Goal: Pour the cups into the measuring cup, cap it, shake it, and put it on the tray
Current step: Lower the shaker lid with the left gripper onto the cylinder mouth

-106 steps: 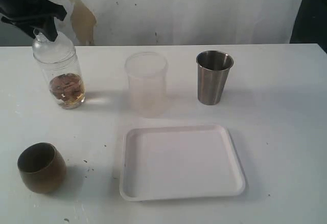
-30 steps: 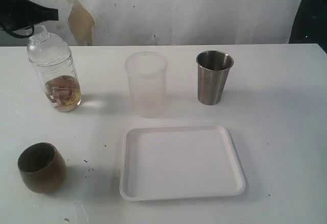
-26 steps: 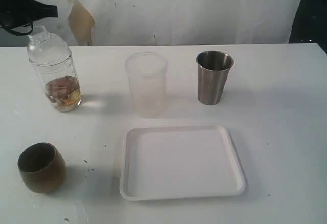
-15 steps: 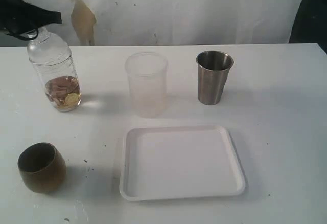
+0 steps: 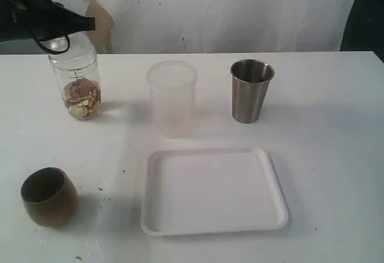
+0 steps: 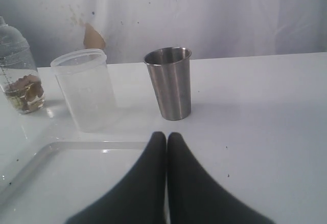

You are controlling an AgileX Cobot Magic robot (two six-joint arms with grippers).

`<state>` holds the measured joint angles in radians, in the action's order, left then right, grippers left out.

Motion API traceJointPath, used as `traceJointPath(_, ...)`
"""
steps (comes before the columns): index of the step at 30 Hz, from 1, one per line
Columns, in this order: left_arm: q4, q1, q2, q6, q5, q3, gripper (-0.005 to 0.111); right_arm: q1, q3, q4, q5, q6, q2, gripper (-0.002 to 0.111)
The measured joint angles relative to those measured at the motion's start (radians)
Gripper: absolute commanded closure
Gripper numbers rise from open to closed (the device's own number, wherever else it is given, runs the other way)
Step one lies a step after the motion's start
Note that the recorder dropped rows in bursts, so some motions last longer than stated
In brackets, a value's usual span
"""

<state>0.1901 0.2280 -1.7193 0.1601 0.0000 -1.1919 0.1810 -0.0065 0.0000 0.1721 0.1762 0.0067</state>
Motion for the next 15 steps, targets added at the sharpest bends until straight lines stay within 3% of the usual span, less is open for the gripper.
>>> traceJointPath(15,-0.062,-0.04,0.055,0.0,0.092,0.009,0.107,0.0,0.0,0.0,0.0,0.0,0.0,0.108)
